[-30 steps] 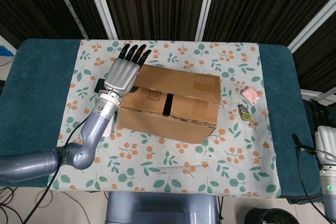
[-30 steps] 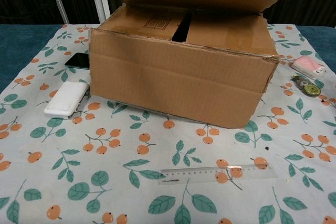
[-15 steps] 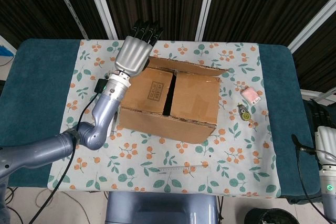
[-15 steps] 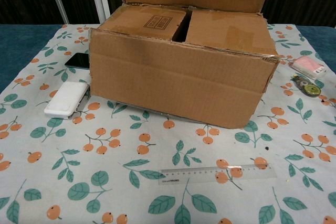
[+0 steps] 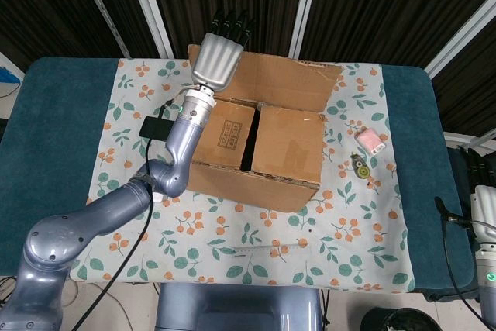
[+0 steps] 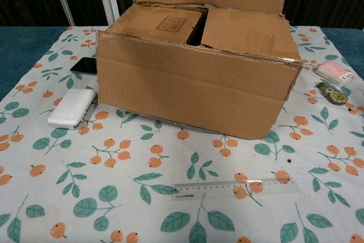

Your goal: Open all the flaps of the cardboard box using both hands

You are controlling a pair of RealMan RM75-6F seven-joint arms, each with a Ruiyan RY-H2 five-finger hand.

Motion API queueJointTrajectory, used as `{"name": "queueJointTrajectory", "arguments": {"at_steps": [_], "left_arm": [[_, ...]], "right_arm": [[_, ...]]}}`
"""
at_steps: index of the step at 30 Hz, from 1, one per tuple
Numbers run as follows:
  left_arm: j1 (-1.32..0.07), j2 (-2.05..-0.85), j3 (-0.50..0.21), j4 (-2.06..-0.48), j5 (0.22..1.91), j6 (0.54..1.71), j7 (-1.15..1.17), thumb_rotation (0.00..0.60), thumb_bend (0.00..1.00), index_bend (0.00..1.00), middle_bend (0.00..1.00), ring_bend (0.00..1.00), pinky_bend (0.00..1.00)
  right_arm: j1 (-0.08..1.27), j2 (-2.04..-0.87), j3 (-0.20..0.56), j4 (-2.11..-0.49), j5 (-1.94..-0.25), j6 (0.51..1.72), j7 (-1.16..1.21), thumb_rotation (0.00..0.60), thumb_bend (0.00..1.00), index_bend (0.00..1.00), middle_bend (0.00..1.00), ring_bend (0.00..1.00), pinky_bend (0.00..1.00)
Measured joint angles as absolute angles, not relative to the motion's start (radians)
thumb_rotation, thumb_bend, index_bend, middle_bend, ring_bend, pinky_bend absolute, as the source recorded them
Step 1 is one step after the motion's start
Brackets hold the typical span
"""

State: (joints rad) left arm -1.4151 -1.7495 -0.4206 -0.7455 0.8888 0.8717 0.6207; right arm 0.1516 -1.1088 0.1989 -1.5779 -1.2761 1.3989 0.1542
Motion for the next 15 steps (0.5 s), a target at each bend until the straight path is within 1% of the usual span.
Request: {"name": "queueJointTrajectory", "arguments": {"at_steps": [3,9,15], "left_arm": [[-1.44,-1.795,-0.421,-0.678,0.892,0.853,0.609,0.6,0.22,0.0,0.0,0.0,0.0],[-1.446,-1.836,-0.416,-0.601,0.917,0.833,0.548,0.6,0.19,0.0,0.0,0.0,0.0],[-1.428,-1.829,-0.409,-0.604,0.944,0.834,0.513,0.6,0.19,0.0,0.0,0.0,0.0]], "right_arm": [[0.151,-1.108,0.199,-1.579,-1.275,1.395,0.155,0.6,0.36,0.0,0.0,0.01,0.22],[0.151,-1.105,0.201,-1.585,-1.268,1.384,0.159,0.6,0.36,0.0,0.0,0.01,0.22],[0.151,-1.104,0.2,-1.586,-1.27,1.38,0.158,0.6,0.36,0.0,0.0,0.01,0.22]]}}
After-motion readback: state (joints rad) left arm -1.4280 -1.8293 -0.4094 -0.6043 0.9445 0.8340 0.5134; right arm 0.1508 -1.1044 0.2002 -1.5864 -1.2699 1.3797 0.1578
